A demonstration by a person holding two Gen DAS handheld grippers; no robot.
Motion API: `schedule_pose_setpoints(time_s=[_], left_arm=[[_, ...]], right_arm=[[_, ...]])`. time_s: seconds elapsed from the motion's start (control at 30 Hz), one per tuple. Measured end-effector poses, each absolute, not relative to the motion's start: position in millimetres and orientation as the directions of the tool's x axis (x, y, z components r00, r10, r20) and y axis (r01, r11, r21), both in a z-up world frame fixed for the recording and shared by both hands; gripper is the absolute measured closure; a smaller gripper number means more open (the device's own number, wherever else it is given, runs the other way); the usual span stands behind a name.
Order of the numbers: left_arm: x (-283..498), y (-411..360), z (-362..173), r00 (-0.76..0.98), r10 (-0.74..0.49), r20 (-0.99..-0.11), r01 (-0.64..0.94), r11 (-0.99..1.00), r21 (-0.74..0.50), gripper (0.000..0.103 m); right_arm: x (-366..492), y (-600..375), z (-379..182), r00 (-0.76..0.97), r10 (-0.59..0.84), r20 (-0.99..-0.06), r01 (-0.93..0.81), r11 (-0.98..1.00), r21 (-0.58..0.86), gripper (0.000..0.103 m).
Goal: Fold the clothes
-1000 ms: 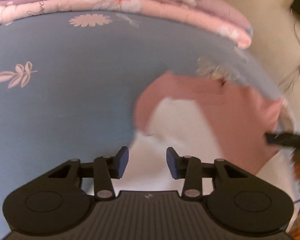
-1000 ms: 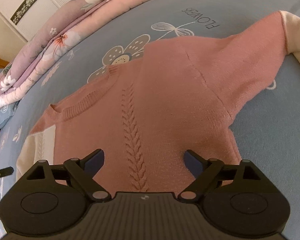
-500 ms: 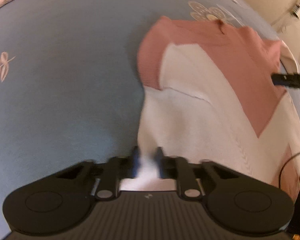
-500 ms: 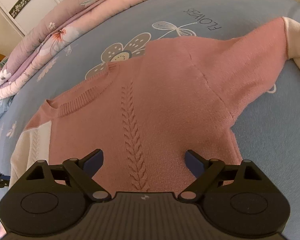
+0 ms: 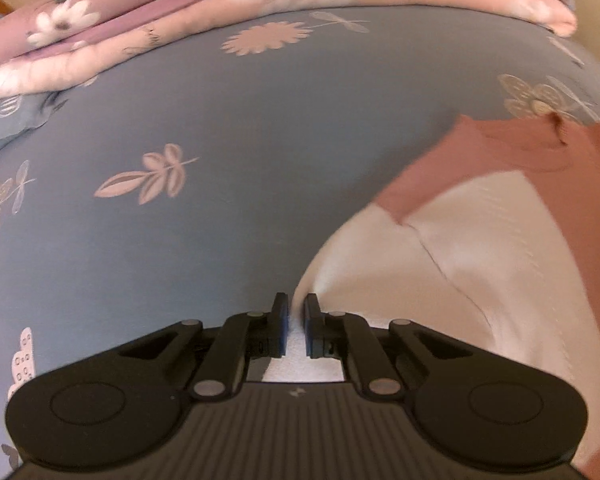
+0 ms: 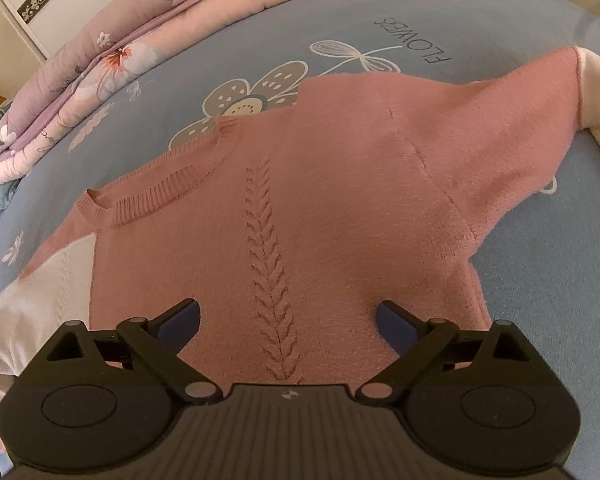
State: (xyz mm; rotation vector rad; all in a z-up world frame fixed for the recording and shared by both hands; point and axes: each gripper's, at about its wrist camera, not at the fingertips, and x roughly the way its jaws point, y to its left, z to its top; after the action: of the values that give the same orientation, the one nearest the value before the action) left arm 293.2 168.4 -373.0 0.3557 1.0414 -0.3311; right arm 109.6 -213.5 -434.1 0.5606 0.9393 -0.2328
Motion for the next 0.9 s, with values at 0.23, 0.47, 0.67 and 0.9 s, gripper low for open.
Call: schedule_pose_setpoints(time_s=[0.23,0.47,0.67,0.9], left_arm=[[306.1,147.8,-412.1,0.479,0.045,-0.877,0.449,0.846,0.289,0.096],[294.9,155.7,-403.5,0.518,0.026,-0.855,0.460,0.834,0.305,0.087],[259.0,165.9,-325.0,0.628,-0.080,-0.774,0.289,0.948,0.136,0.063],[206.8,161.9,-353.6,0.448,-0.348,-0.824,0.062,0.931,-0.359,0.057]], right_arm=[[111.9,-212.5,-433.9,0.574,0.048,-0.817,0.422,0.839,0.345,0.004],[112.4,-214.8,-432.9,0.571,0.061,-0.819,0.418,0.837,0.353,0.004],[108.2,-213.6,-432.0,0.577,0.058,-0.815,0.437,0.821,0.368,0.004],[108.6,-212.5,-432.0,0.573,0.057,-0.818,0.446,0.815,0.369,0.004]])
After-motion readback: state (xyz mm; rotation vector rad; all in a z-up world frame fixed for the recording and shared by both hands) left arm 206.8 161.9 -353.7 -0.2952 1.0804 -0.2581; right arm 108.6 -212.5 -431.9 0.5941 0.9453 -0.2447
